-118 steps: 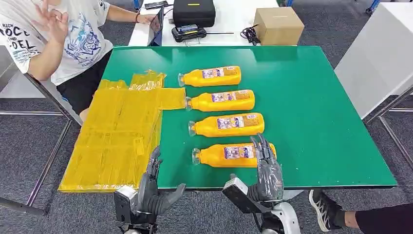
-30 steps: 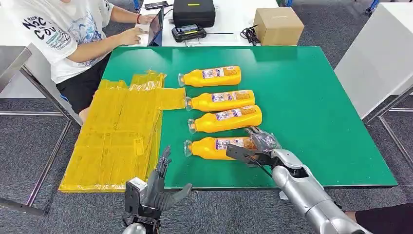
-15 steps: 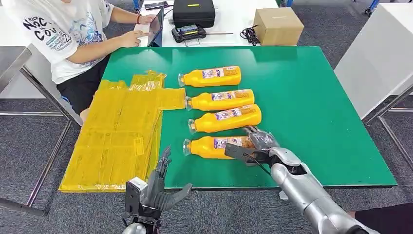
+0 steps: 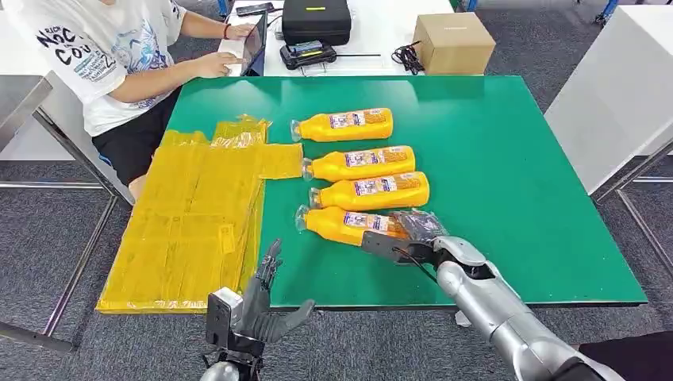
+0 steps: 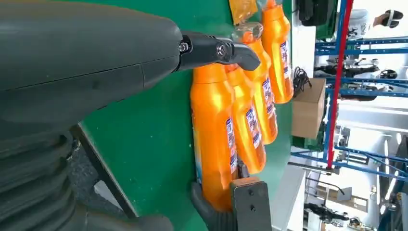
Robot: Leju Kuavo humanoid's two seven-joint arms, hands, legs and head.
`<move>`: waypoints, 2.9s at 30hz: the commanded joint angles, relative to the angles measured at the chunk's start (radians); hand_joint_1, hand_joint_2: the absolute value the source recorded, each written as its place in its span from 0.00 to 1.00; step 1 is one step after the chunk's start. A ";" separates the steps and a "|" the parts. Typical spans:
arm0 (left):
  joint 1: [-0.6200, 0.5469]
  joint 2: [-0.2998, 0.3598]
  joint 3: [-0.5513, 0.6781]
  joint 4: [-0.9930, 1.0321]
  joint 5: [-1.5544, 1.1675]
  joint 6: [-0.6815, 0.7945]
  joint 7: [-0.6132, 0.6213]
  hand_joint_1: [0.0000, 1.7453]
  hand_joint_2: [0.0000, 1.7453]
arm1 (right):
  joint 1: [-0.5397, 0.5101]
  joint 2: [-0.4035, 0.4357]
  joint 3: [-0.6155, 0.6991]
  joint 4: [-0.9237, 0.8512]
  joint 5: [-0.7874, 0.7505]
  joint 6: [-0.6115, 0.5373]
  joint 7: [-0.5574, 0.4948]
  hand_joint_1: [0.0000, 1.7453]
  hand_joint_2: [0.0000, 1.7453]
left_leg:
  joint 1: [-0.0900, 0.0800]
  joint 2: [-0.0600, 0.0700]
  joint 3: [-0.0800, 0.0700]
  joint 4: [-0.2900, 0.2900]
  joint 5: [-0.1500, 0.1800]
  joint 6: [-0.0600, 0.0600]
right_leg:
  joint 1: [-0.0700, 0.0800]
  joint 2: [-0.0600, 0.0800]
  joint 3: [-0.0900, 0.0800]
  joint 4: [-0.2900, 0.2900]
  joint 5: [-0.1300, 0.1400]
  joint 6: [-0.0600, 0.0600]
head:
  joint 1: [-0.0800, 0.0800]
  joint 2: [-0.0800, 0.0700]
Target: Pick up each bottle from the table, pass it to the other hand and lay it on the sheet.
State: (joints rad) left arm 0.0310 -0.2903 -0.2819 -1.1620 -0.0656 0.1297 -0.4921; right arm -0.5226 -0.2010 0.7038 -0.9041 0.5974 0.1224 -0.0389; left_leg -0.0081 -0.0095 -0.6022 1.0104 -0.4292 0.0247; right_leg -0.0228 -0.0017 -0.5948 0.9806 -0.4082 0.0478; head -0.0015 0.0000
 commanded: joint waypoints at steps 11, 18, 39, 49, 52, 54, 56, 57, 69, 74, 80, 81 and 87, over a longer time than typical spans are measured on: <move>0.003 0.021 -0.001 0.011 0.026 0.023 -0.016 0.00 1.00 | 0.269 0.104 -0.248 -0.385 -0.006 -0.309 -0.141 1.00 1.00 | 0.001 -0.001 -0.001 0.000 -0.001 -0.001 | 0.001 -0.001 0.000 0.000 -0.001 -0.002 | 0.000 0.000; 0.028 -0.004 0.046 -0.044 0.082 0.087 -0.056 0.00 1.00 | 0.416 0.184 -0.391 -0.576 -0.019 -0.461 -0.195 1.00 1.00 | 0.001 -0.002 -0.002 0.000 -0.001 -0.001 | 0.001 -0.001 -0.001 0.000 -0.001 -0.001 | 0.000 0.000; 0.014 0.048 -0.101 -0.106 0.270 -0.085 0.004 0.00 1.00 | 0.483 0.308 -0.448 -0.471 -0.046 -0.608 -0.445 1.00 1.00 | 0.001 -0.001 0.000 -0.001 -0.001 -0.001 | 0.001 0.000 0.001 -0.001 -0.001 -0.001 | 0.000 0.000; -0.017 0.058 -0.146 -0.081 0.336 -0.172 0.039 0.00 1.00 | 0.498 0.383 -0.376 -0.300 -0.079 -0.596 -0.581 1.00 1.00 | 0.002 0.000 0.003 -0.002 -0.002 -0.002 | 0.002 0.000 0.003 -0.002 -0.001 -0.003 | 0.000 0.000; -0.036 0.057 -0.160 -0.070 0.331 -0.189 0.044 0.00 1.00 | 0.448 0.400 -0.270 -0.164 -0.045 -0.594 -0.605 1.00 1.00 | 0.002 0.002 0.002 -0.002 -0.002 -0.002 | 0.002 0.002 0.002 -0.002 -0.001 -0.002 | 0.000 0.000; -0.042 0.056 -0.163 -0.067 0.332 -0.196 0.048 0.00 1.00 | 0.423 0.421 -0.231 -0.103 -0.050 -0.590 -0.613 1.00 1.00 | 0.003 0.004 0.004 -0.002 -0.003 -0.003 | 0.003 0.003 0.004 -0.003 -0.001 -0.003 | 0.000 0.000; -0.041 0.054 -0.166 -0.069 0.330 -0.197 0.049 0.00 1.00 | 0.408 0.443 -0.200 -0.050 -0.068 -0.591 -0.628 1.00 1.00 | 0.004 0.004 0.004 -0.002 -0.003 -0.003 | 0.004 0.004 0.004 -0.002 -0.001 -0.003 | 0.000 0.000; -0.041 0.053 -0.167 -0.069 0.329 -0.197 0.050 0.00 1.00 | 0.406 0.452 -0.192 -0.037 -0.078 -0.587 -0.632 1.00 1.00 | 0.003 0.004 0.002 -0.002 -0.002 -0.002 | 0.004 0.003 0.002 -0.002 0.000 -0.002 | 0.000 0.000; -0.042 0.048 -0.166 -0.049 0.317 -0.183 0.051 0.00 1.00 | 0.400 0.473 -0.060 0.087 -0.127 -0.602 -0.659 1.00 1.00 | 0.003 0.001 0.004 -0.002 -0.002 -0.002 | 0.003 0.001 0.004 -0.002 -0.002 -0.003 | 0.000 0.000; -0.043 0.029 -0.155 -0.042 0.319 -0.175 0.056 0.00 1.00 | 0.386 0.482 0.011 0.090 -0.173 -0.569 -0.659 1.00 1.00 | 0.002 0.000 0.001 -0.001 -0.002 -0.002 | 0.002 0.000 0.001 -0.001 -0.001 -0.002 | 0.000 0.000; -0.045 0.030 -0.149 -0.027 0.321 -0.161 0.059 0.00 1.00 | 0.391 0.473 0.038 0.109 -0.143 -0.570 -0.659 1.00 1.00 | 0.002 0.000 0.000 -0.001 -0.002 -0.002 | 0.002 0.000 0.001 -0.001 -0.002 -0.002 | 0.000 0.000; -0.048 0.034 -0.144 -0.022 0.323 -0.161 0.051 0.00 1.00 | 0.398 0.468 0.042 0.106 -0.158 -0.563 -0.659 1.00 1.00 | 0.004 0.000 0.002 -0.001 -0.003 -0.002 | 0.004 0.000 0.003 -0.001 -0.002 -0.003 | 0.000 0.000; -0.048 0.038 -0.125 -0.020 0.335 -0.164 0.042 0.00 1.00 | 0.414 0.431 0.082 0.118 -0.172 -0.548 -0.659 1.00 1.00 | 0.004 -0.001 0.004 -0.001 -0.003 -0.002 | 0.004 -0.001 0.006 -0.003 -0.003 -0.003 | 0.000 0.000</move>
State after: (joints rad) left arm 0.0305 -0.2628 -0.3803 -1.2455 0.2686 -0.0252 -0.4520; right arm -0.1242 0.2663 0.6348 -0.8842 0.4230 -0.4745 -0.6935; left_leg -0.0070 -0.0099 -0.6046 1.0098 -0.4297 0.0246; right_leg -0.0219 -0.0017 -0.5975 0.9805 -0.4090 0.0476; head -0.0011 0.0000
